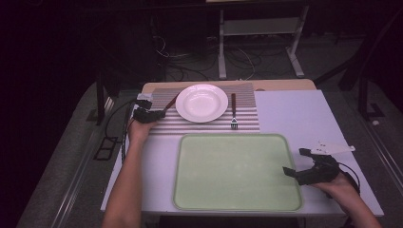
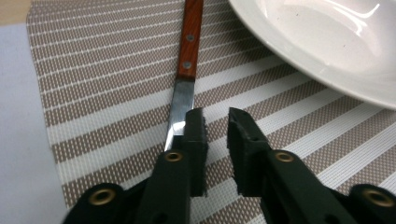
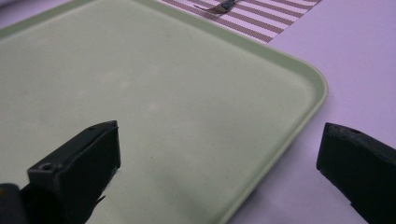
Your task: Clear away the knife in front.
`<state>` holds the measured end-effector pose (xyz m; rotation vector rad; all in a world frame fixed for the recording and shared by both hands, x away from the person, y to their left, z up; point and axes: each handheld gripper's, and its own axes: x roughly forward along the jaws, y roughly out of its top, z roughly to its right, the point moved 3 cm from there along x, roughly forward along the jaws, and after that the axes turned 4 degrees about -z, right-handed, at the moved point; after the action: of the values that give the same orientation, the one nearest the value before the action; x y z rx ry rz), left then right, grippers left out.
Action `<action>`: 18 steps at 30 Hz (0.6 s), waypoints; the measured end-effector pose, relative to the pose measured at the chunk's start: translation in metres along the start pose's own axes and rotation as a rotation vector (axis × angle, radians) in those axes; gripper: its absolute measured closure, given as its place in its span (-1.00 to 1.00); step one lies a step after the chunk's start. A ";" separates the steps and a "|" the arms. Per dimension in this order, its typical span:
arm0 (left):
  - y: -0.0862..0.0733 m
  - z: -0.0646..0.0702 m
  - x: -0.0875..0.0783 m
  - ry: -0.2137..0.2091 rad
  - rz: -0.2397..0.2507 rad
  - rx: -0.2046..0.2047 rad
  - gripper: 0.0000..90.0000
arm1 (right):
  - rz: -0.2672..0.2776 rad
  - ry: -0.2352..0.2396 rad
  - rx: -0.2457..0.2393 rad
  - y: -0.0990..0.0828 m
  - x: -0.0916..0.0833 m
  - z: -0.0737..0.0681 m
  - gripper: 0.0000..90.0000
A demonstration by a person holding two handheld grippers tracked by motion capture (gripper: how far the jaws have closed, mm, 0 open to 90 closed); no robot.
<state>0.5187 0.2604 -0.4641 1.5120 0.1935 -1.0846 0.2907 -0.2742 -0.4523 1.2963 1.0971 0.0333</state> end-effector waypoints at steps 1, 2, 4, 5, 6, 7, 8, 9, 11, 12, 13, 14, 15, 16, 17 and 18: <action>0.002 -0.001 0.000 0.005 -0.005 0.004 0.64 | 0.000 0.000 0.000 0.000 0.000 0.000 -1.00; 0.004 -0.001 0.000 0.012 -0.011 0.009 0.60 | 0.000 0.001 0.000 0.000 0.000 0.000 -1.00; 0.008 -0.003 -0.001 0.026 -0.007 0.018 0.54 | 0.001 0.001 0.000 0.000 0.000 0.000 -1.00; 0.011 -0.004 -0.002 0.023 -0.006 0.015 0.53 | 0.001 0.001 -0.001 0.000 0.000 0.000 -1.00; 0.014 -0.004 -0.003 0.027 -0.007 0.019 0.51 | 0.001 0.001 -0.001 0.000 0.000 0.000 -1.00; 0.017 -0.005 -0.004 0.034 -0.004 0.026 0.46 | 0.001 0.002 -0.003 0.000 0.000 -0.001 -1.00; 0.020 -0.006 -0.004 0.039 -0.001 0.030 0.44 | 0.001 0.003 -0.001 0.000 0.000 -0.001 -1.00; 0.022 -0.006 -0.004 0.044 -0.001 0.036 0.44 | 0.001 0.003 -0.001 0.000 0.000 -0.001 -1.00; 0.026 -0.008 -0.002 0.047 -0.006 0.040 0.41 | 0.002 0.005 0.002 0.000 0.000 0.000 -1.00; 0.028 -0.008 -0.001 0.048 -0.007 0.039 0.40 | 0.005 0.004 0.003 0.000 0.000 0.000 -1.00; 0.029 -0.009 0.001 0.045 -0.005 0.036 0.40 | 0.005 0.004 0.003 0.000 0.000 0.000 -1.00; 0.030 -0.010 0.002 0.044 0.000 0.034 0.39 | 0.006 0.004 0.005 0.001 0.000 0.000 -1.00; 0.031 -0.011 0.004 0.039 -0.004 0.033 0.39 | 0.008 0.005 0.005 0.001 -0.001 0.000 -1.00; 0.032 -0.011 0.006 0.040 -0.013 0.034 0.39 | 0.008 0.005 0.006 0.001 -0.001 0.000 -1.00; 0.033 -0.012 0.009 0.042 -0.019 0.035 0.38 | 0.008 0.005 0.006 0.001 -0.001 0.001 -1.00; 0.034 -0.012 0.011 0.046 -0.021 0.039 0.37 | 0.010 0.007 0.007 0.001 -0.001 0.001 -1.00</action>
<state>0.5531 0.2562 -0.4499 1.5734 0.2214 -1.0761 0.2910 -0.2749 -0.4513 1.3086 1.0973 0.0411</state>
